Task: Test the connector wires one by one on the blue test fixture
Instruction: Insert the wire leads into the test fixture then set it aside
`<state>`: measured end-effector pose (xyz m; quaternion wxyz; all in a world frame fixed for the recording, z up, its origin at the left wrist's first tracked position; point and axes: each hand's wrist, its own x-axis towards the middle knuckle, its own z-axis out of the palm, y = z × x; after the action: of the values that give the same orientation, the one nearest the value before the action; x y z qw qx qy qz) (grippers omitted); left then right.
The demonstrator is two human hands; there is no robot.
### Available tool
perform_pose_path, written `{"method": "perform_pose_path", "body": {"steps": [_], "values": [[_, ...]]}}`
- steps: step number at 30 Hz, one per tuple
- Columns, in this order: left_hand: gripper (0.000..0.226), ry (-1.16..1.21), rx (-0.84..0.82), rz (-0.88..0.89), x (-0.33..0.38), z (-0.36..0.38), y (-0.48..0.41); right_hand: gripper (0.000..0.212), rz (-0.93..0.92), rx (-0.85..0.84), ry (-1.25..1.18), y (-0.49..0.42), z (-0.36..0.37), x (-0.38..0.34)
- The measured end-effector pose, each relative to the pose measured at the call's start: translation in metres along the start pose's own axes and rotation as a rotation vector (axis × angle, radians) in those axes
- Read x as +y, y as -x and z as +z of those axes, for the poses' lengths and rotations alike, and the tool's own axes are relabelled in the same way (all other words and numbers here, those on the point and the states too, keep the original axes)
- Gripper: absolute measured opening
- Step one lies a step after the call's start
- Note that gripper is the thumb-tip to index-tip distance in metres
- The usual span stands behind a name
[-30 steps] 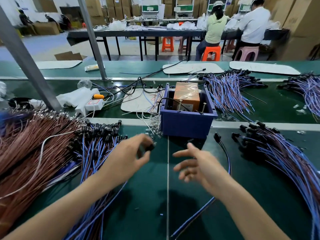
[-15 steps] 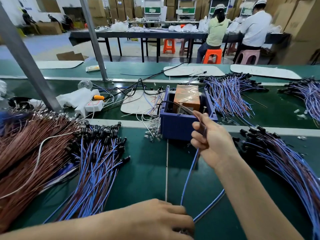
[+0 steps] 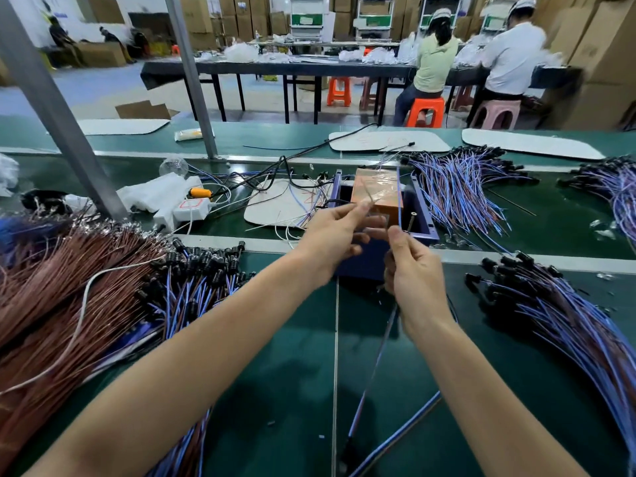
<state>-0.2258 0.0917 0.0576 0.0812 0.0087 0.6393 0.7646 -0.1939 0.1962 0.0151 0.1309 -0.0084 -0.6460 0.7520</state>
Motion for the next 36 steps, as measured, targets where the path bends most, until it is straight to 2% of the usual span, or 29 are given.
{"method": "perform_pose_path", "body": {"steps": [3, 6, 8, 11, 13, 16, 19, 23, 25, 30, 36], "values": [[0.02, 0.02, -0.085, 0.121, 0.021, 0.006, 0.002, 0.028, -0.219, -0.03, 0.202, -0.01, -0.007, -0.031], [0.018, 0.089, -0.199, 0.327, 0.05, 0.007, 0.011, 0.026, -0.492, -0.039, 0.503, -0.019, -0.015, -0.073], [0.017, 0.157, -0.239, 0.457, 0.068, 0.009, 0.019, 0.032, -0.64, -0.022, 0.681, -0.024, -0.018, -0.098], [0.018, 0.17, -0.297, 0.622, 0.078, 0.01, 0.028, 0.032, -0.83, -0.008, 0.795, -0.025, -0.021, -0.118], [0.017, 0.087, -0.309, 0.68, 0.069, 0.008, 0.035, 0.031, -0.875, -0.023, 0.872, -0.019, -0.026, -0.11], [0.019, -0.087, -0.313, 0.689, 0.032, -0.001, 0.045, 0.027, -0.768, -0.17, 0.853, 0.0, -0.042, -0.065], [0.017, -0.186, -0.393, 0.517, -0.013, -0.012, 0.053, 0.019, -0.526, -0.296, 0.773, 0.029, -0.056, -0.011], [0.016, -0.229, -0.245, 0.224, -0.055, -0.026, 0.046, 0.027, -0.092, -0.202, 0.29, 0.047, -0.056, 0.026], [0.025, -0.247, -0.154, 0.102, -0.063, -0.028, 0.037, 0.023, -0.018, -0.097, 0.185, 0.043, -0.054, 0.029], [0.032, -0.292, -0.088, -0.054, -0.064, -0.026, 0.014, 0.043, 0.058, 0.024, 0.306, 0.012, -0.053, 0.034], [0.029, -0.396, -0.035, -0.018, -0.066, -0.018, 0.002, 0.063, 0.176, 0.03, 0.435, -0.009, -0.038, 0.046]]}}
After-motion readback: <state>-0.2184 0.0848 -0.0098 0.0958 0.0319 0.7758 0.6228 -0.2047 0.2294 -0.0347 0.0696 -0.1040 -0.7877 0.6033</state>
